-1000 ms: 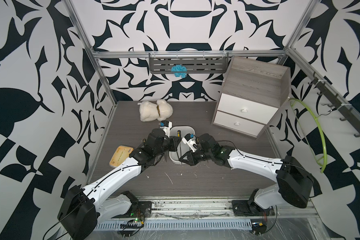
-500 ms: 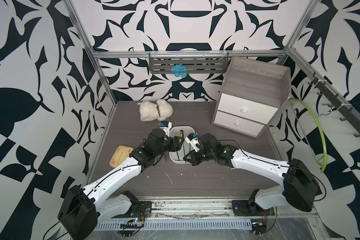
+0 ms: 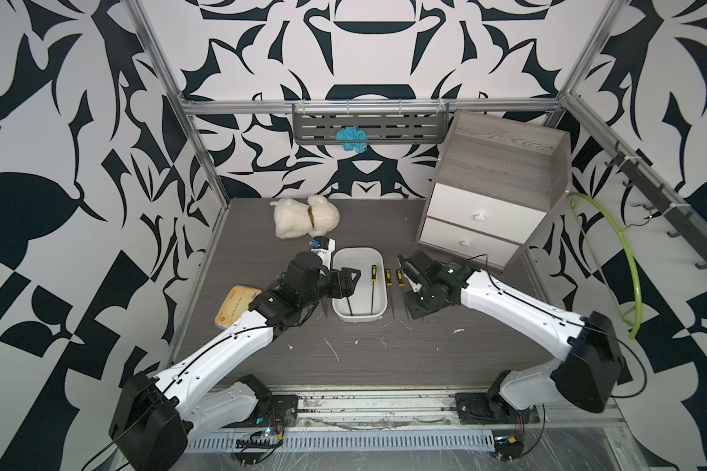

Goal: Take the file tool out of the storage box
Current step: Place the file tool at the center of the board.

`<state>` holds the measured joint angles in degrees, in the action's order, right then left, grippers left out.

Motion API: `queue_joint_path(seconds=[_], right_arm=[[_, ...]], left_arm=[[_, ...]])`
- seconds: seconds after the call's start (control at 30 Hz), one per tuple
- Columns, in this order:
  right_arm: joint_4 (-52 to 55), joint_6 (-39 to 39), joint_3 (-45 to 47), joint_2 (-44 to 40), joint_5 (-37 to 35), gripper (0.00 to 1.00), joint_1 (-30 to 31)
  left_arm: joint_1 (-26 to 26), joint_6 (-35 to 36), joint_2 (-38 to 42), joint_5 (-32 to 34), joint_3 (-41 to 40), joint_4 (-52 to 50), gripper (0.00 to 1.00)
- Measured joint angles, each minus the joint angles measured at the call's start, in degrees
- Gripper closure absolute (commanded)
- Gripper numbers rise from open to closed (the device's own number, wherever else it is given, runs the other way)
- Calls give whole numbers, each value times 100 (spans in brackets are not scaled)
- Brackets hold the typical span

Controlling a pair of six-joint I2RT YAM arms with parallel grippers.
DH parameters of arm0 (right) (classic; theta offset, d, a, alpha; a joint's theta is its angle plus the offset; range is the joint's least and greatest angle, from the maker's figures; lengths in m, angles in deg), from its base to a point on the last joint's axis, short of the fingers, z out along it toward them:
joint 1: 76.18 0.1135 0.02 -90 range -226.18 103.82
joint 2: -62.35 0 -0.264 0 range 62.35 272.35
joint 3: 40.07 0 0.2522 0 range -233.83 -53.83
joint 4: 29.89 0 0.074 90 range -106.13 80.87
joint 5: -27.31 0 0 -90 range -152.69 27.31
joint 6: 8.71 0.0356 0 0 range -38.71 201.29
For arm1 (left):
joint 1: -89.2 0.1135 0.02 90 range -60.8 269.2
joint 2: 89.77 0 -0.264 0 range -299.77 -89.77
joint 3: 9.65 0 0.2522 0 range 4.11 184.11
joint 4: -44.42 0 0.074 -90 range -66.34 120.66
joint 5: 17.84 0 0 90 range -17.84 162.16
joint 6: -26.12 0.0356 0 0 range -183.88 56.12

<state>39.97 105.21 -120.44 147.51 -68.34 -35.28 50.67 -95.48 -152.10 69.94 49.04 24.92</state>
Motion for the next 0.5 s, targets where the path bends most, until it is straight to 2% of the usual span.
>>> queue_joint_path(seconds=[0.13, 0.3, 0.5], right_arm=[[393, -146, -2, 612, -87, 100, -505], [522, -396, -2, 918, -35, 100, -1106], [511, -595, -2, 1543, 81, 100, -1329]], left_arm=[[-2, 39, 2, 0, 11, -20, 24], [0, 57, -17, -26, 15, -98, 24], [-2, 55, -63, -68, 17, -114, 24]])
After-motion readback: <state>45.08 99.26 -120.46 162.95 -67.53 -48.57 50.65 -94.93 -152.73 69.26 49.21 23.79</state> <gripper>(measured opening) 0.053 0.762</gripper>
